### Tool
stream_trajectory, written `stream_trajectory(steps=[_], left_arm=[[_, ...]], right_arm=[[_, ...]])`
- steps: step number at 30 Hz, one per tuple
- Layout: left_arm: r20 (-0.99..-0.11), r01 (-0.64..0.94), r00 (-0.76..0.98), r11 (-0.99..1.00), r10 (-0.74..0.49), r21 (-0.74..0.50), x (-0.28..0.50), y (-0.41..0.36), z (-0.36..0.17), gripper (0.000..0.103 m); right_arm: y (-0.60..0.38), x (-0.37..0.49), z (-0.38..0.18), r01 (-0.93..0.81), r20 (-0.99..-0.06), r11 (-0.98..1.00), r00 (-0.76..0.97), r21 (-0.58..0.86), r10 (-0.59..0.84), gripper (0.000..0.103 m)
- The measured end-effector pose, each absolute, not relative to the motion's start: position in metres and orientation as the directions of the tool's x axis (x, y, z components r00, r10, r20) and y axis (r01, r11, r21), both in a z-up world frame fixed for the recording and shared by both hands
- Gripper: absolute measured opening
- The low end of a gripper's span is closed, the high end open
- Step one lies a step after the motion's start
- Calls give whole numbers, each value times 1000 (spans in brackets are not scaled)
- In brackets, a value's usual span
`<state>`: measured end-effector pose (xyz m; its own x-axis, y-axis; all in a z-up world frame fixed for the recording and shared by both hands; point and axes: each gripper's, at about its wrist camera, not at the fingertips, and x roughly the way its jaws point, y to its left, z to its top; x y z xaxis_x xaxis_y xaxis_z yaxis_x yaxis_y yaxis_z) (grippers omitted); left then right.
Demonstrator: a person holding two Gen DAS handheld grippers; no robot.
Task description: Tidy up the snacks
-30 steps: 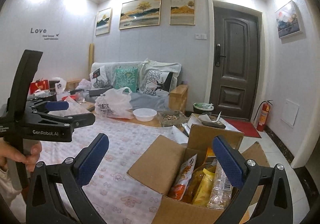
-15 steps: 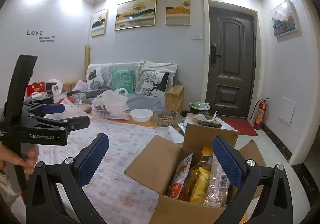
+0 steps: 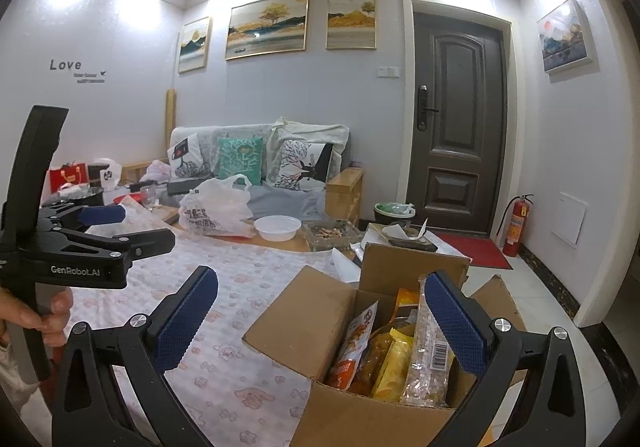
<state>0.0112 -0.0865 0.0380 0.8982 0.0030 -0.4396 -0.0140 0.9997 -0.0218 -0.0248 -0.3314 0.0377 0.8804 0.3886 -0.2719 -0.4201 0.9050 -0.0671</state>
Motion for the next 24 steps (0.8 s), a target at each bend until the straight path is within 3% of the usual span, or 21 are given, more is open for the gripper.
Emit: stream_trajectory(steps=[24], left_arm=[[-438,-18,899,1000,7,-21,10,-88,38,102]], right_arm=[[-332,-25,37,-415,-276,907,882,-70,382,103]])
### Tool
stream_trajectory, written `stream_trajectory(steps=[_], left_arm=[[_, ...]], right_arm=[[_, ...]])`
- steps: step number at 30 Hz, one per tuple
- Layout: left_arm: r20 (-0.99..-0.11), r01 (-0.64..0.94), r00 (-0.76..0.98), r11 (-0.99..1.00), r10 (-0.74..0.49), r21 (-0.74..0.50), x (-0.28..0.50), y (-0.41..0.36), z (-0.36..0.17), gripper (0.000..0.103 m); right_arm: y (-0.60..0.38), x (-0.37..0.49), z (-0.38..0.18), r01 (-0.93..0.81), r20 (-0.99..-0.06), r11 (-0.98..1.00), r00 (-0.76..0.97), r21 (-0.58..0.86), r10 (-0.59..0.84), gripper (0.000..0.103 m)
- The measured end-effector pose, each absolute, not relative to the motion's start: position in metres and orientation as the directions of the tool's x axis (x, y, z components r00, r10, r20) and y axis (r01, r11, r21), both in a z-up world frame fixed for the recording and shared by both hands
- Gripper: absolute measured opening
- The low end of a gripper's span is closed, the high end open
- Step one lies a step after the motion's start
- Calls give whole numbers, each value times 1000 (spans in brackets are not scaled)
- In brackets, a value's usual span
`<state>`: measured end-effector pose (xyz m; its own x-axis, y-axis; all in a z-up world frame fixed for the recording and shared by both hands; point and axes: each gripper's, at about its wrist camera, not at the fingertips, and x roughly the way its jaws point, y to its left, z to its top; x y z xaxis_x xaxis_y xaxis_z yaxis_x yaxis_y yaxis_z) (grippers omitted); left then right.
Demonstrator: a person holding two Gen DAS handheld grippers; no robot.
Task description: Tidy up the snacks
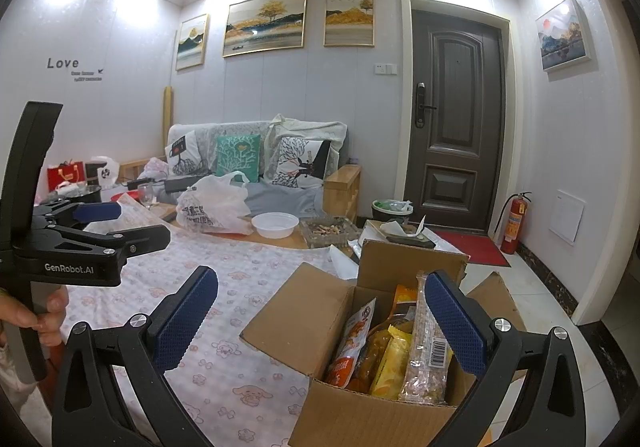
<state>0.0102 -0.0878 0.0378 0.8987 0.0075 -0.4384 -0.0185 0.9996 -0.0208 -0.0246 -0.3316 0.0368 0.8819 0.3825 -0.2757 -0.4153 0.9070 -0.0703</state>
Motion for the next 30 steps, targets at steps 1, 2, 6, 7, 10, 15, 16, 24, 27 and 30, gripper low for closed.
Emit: stream_trajectory(steps=[1,2,6,7,10,15,16,24,27,30], left_arm=[[-439,-18,899,1000,8,-20,10,-88,38,102],[-439,-17,898,1000,6,-21,10,-87,38,102],[-439,-18,899,1000,6,-22,10,-87,38,102],[-439,-18,899,1000,7,-22,10,-88,38,102],[-439,-17,898,1000,6,-21,10,-88,38,102],[-440,-19,898,1000,7,-21,10,-87,38,102],[-440,-18,898,1000,6,-21,10,-87,38,102],[-440,-18,898,1000,7,-21,10,-87,38,102],[-440,-19,898,1000,8,-21,10,-87,38,102],[-445,-16,895,1000,4,-24,10,-86,36,102]], right_arm=[[-332,-25,37,-415,-276,907,882,-70,382,103],[-331,-24,37,-415,-277,907,882,-70,382,103],[-332,-25,37,-414,-277,907,882,-71,381,103],[-332,-25,37,-415,-277,907,882,-70,382,103],[-332,-24,38,-416,-277,907,881,-71,383,103],[-332,-25,37,-414,-279,907,882,-72,380,103],[-333,-25,37,-415,-279,907,881,-71,381,103],[-333,-24,30,-407,-287,911,883,-73,372,103],[-335,-24,29,-407,-288,911,883,-72,371,103],[-336,-23,29,-409,-288,909,882,-73,374,103]])
